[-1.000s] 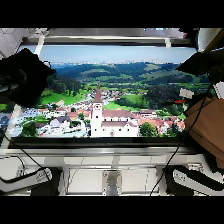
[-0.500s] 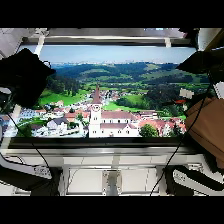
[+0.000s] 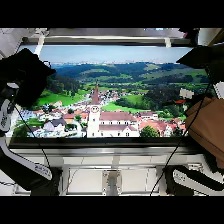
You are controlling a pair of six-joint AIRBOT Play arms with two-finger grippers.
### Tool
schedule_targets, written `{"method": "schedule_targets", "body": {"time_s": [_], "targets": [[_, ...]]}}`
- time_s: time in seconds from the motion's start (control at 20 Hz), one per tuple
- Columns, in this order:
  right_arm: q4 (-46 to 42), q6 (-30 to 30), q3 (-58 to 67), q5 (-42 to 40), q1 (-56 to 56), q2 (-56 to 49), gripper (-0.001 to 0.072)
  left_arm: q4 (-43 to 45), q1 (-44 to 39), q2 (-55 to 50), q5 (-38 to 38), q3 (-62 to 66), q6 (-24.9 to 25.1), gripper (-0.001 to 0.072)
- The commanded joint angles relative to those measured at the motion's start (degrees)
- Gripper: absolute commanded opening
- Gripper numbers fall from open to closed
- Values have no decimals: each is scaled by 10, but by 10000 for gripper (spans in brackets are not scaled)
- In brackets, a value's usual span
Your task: Fold the clothes and pants, and hang the long-sleeved shirts on hangers.
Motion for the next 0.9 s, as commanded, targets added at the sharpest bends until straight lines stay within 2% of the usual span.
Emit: {"method": "schedule_targets", "body": {"time_s": [0.0,0.15,0.25,0.4,0.55,0.75,0.85], "targets": [[-2,0,0,-11,1,0,5,0,-6,-20,3,27,22,18],[-24,0,0,-11,0,0,5,0,-4,14,-32,27,59,17],[-79,-1,0,-9,-1,0,6,0,-12,62,-73,27,97,17],[-203,-9,0,-9,-1,0,6,0,-52,171,-154,27,186,17],[-302,-34,0,-9,-1,0,6,0,-136,277,-236,27,271,16],[-327,-91,0,-9,-1,0,5,0,-297,355,-349,26,274,17],[-325,-96,0,-28,-1,0,6,0,-404,357,-390,26,274,16]]}}
